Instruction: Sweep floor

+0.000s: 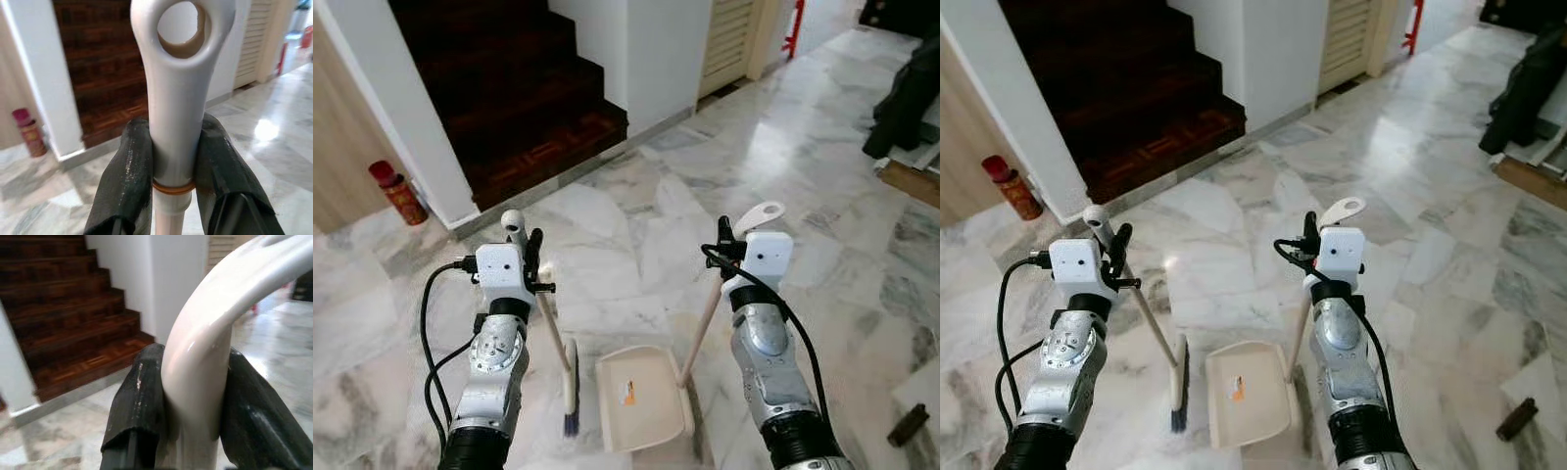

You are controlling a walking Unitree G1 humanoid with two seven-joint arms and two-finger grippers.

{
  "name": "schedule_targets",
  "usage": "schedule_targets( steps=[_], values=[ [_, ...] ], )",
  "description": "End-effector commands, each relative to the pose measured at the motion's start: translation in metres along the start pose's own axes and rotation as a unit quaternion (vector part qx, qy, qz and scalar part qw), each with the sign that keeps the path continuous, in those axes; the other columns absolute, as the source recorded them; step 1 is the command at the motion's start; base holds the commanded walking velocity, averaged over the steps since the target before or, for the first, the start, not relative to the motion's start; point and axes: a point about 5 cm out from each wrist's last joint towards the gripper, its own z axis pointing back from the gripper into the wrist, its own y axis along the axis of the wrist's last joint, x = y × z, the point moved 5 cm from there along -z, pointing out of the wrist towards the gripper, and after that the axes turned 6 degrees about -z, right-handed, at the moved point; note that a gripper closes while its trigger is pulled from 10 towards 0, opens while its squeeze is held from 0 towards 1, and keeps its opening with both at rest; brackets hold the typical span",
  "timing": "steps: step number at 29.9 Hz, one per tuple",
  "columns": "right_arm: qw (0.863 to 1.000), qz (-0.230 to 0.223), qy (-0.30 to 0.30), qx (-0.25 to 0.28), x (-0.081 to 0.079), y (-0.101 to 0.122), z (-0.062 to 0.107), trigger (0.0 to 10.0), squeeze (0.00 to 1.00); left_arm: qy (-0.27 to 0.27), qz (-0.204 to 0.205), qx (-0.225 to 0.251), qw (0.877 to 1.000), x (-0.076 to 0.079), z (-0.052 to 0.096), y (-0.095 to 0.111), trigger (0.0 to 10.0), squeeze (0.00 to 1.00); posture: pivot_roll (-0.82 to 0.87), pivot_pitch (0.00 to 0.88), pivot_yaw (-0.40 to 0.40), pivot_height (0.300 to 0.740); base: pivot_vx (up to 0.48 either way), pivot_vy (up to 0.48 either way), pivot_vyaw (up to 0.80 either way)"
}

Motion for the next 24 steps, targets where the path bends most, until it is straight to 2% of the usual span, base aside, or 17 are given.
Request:
schedule_targets(
  steps=[1,10,19,24],
  values=[
    [1.000,-0.008,-0.003,0.018,0.002,0.008,-0.001,10.0,0.00,0.001,0.002,0.022,1.000,0.002,-0.003,0.012,10.0,0.00,0.06,0.098,0.027,0.740,0.386,0.000,0.00],
    [1.000,-0.009,-0.003,0.015,0.002,0.007,-0.001,10.0,0.00,-0.003,0.004,0.022,1.000,0.003,-0.003,0.012,10.0,0.00,0.06,0.100,0.026,0.740,0.389,0.000,0.00],
    [1.000,-0.005,-0.012,0.009,0.007,0.004,0.000,10.0,0.00,-0.013,0.005,0.026,1.000,0.006,-0.001,0.013,10.0,0.00,0.06,0.105,0.024,0.740,0.000,0.000,0.00],
    [0.999,0.015,-0.032,0.003,0.017,-0.003,0.003,10.0,0.00,-0.031,-0.006,0.012,0.999,0.005,0.000,0.007,10.0,0.00,0.06,0.115,0.024,0.740,0.000,0.000,0.00]
  ],
)
